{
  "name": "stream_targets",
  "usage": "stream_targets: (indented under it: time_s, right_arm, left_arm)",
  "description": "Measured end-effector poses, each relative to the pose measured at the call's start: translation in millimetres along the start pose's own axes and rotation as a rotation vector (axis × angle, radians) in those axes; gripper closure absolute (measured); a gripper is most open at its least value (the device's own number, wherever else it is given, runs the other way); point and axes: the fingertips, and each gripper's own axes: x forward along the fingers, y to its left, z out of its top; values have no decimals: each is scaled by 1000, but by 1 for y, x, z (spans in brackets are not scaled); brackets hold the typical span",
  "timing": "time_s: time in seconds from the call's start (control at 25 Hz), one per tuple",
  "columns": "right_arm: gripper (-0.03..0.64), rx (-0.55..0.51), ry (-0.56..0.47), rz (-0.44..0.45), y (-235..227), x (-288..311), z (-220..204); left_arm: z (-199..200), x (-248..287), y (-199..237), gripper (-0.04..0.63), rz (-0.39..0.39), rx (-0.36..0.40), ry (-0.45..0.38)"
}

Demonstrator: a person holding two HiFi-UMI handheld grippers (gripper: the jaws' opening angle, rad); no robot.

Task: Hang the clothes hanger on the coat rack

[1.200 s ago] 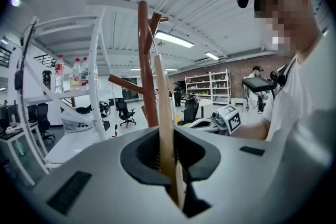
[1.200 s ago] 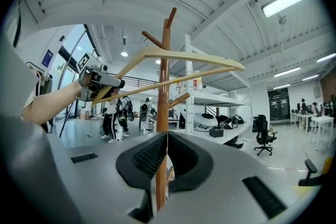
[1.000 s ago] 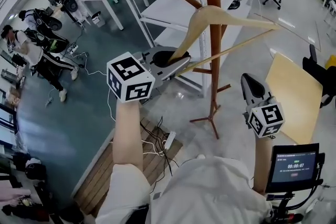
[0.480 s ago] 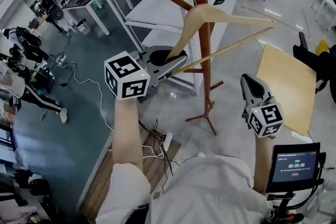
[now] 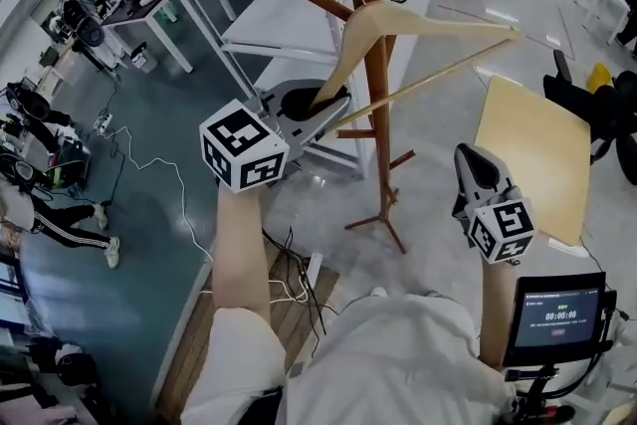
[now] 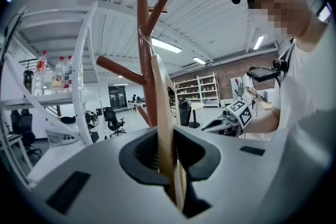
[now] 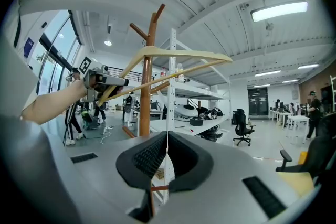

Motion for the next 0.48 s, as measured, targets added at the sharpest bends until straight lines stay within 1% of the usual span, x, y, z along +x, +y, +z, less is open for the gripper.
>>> stream_targets:
  time_s: [0.16, 0.24, 0.36, 0.44, 0.48]
  right_arm:
    - [604, 8, 4, -4, -1, 0, -4]
    - [604, 11, 6, 0, 1, 0, -5]
    - [604, 14, 8, 4, 2, 0, -7]
    - [604, 15, 7, 6, 2, 0, -8]
    - [604, 16, 7, 7, 2, 0, -8]
  left_arm:
    - [1, 0, 4, 560, 46, 49, -4]
    - [1, -2, 7, 557, 83, 73, 2]
    - [2, -7, 14, 515, 151, 98, -3]
    - [6, -12, 16, 481, 180, 114, -27]
    - [9, -14, 17, 450, 190, 126, -39]
